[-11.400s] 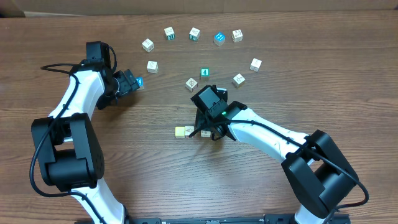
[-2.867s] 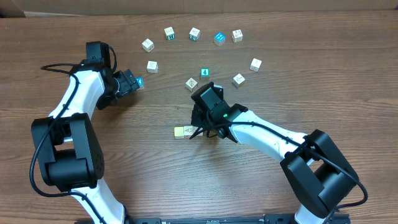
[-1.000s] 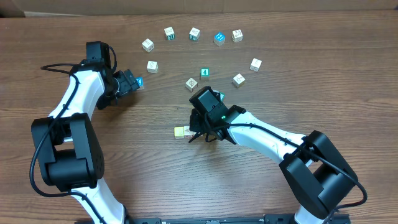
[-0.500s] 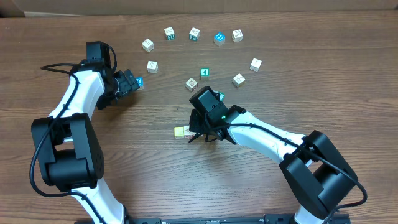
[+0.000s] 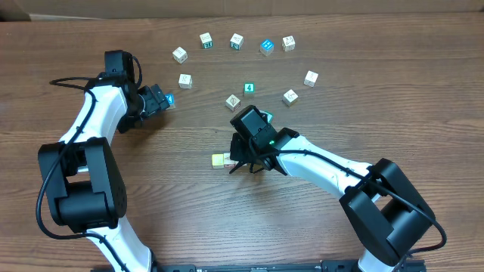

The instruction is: Form a horizontal line

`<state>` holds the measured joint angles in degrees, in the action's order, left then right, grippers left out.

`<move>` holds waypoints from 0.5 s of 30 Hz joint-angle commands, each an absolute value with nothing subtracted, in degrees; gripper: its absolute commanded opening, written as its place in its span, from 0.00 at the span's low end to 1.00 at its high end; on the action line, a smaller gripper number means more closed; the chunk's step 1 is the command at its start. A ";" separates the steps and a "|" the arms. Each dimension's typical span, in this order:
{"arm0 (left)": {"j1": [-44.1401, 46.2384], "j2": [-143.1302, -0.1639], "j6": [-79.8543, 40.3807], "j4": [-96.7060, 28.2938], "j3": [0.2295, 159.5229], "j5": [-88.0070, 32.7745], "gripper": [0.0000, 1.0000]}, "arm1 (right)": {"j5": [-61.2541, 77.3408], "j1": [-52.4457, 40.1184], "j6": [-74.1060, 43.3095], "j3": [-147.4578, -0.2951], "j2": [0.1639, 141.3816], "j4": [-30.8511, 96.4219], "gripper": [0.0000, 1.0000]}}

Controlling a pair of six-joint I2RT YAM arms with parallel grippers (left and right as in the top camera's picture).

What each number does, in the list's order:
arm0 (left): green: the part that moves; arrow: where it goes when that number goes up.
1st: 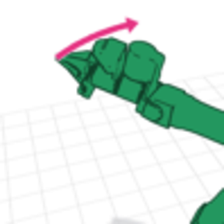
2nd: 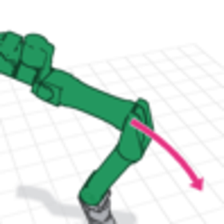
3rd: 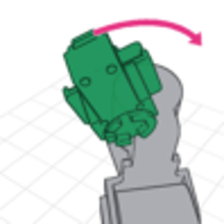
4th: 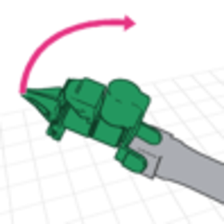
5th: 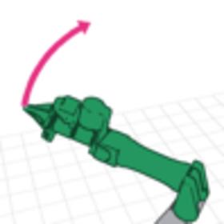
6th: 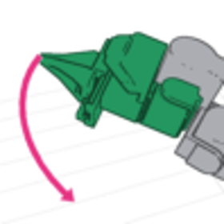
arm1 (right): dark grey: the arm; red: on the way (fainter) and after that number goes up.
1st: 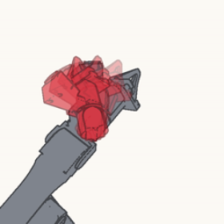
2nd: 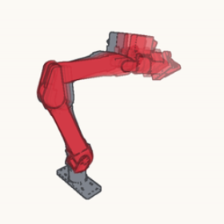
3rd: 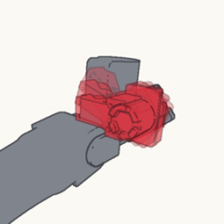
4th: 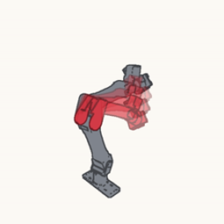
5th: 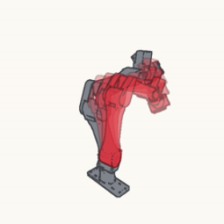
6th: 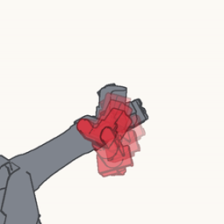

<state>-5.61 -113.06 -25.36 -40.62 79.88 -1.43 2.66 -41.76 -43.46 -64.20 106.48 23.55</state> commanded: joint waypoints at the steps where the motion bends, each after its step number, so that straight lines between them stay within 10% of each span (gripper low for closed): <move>1: -5.23 -113.69 -25.30 -40.42 80.79 -1.04 1.00 | 2.70 -42.11 -43.40 -64.07 106.76 23.38 0.04; 15: -5.23 -113.69 -25.30 -40.42 80.79 -1.06 1.00 | -4.08 -41.76 -43.40 -64.10 106.76 21.30 0.04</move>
<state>-5.61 -113.06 -25.36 -40.64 79.88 -1.43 -0.73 -41.76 -43.48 -64.20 106.48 21.71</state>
